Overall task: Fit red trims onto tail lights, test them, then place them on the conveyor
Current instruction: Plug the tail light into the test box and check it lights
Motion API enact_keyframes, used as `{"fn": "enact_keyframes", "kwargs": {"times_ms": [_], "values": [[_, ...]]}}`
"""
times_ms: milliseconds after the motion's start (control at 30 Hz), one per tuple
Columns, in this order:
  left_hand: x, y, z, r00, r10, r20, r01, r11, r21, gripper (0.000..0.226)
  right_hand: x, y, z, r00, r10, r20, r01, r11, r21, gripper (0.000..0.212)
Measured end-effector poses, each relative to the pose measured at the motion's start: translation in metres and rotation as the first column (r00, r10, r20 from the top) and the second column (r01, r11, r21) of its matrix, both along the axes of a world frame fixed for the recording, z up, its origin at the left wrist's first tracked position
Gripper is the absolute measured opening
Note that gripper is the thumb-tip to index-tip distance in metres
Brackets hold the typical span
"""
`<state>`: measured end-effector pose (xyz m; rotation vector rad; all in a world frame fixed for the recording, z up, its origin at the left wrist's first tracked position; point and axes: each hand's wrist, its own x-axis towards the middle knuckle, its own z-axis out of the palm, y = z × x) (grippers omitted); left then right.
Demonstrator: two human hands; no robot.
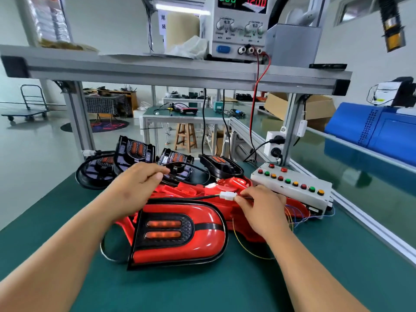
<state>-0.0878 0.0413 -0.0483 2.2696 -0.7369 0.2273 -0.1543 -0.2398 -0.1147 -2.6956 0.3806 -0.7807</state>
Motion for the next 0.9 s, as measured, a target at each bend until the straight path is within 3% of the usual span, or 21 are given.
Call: {"fn": "enact_keyframes", "kwargs": {"times_ms": [33,133,200,367,467,567,700,800,900], "values": [[-0.005,0.018,-0.007,0.995,-0.042,-0.091,0.044,0.999,0.025,0.037,0.002,0.000,-0.001,1.000,-0.017,0.001,0.017,1.000,0.005,0.024],[-0.020,0.048,-0.031,0.941,-0.166,-0.293,0.267,0.898,0.350,0.121,0.003,0.002,-0.002,0.997,-0.043,0.058,0.041,0.998,0.039,0.023],[-0.024,0.049,-0.045,0.938,-0.199,-0.284,0.314,0.836,0.450,0.140,0.002,0.002,-0.002,0.996,-0.051,0.076,0.047,0.998,0.052,0.023],[-0.022,0.042,-0.054,0.954,-0.214,-0.209,0.273,0.909,0.315,0.148,-0.005,0.000,0.001,0.986,-0.046,0.160,0.035,0.997,0.071,0.014],[-0.020,0.035,-0.060,0.968,-0.221,-0.118,0.246,0.926,0.285,0.148,-0.002,-0.004,0.008,0.980,-0.120,0.161,0.122,0.993,-0.001,0.016],[-0.016,0.029,-0.065,0.968,-0.236,-0.089,0.251,0.935,0.249,0.148,0.012,-0.011,0.014,0.977,-0.203,-0.071,0.196,0.976,-0.099,0.046],[-0.010,0.034,-0.066,0.953,-0.245,-0.176,0.283,0.929,0.237,0.154,0.033,-0.021,0.022,0.897,-0.160,-0.412,0.094,0.980,-0.176,0.104],[-0.007,0.043,-0.064,0.925,-0.255,-0.282,0.335,0.897,0.289,0.155,0.048,-0.028,0.029,0.842,-0.168,-0.513,0.084,0.980,-0.183,0.119],[-0.007,0.046,-0.062,0.933,-0.232,-0.275,0.325,0.872,0.366,0.153,0.059,-0.032,0.031,0.804,-0.189,-0.563,0.089,0.976,-0.200,0.126]]}}
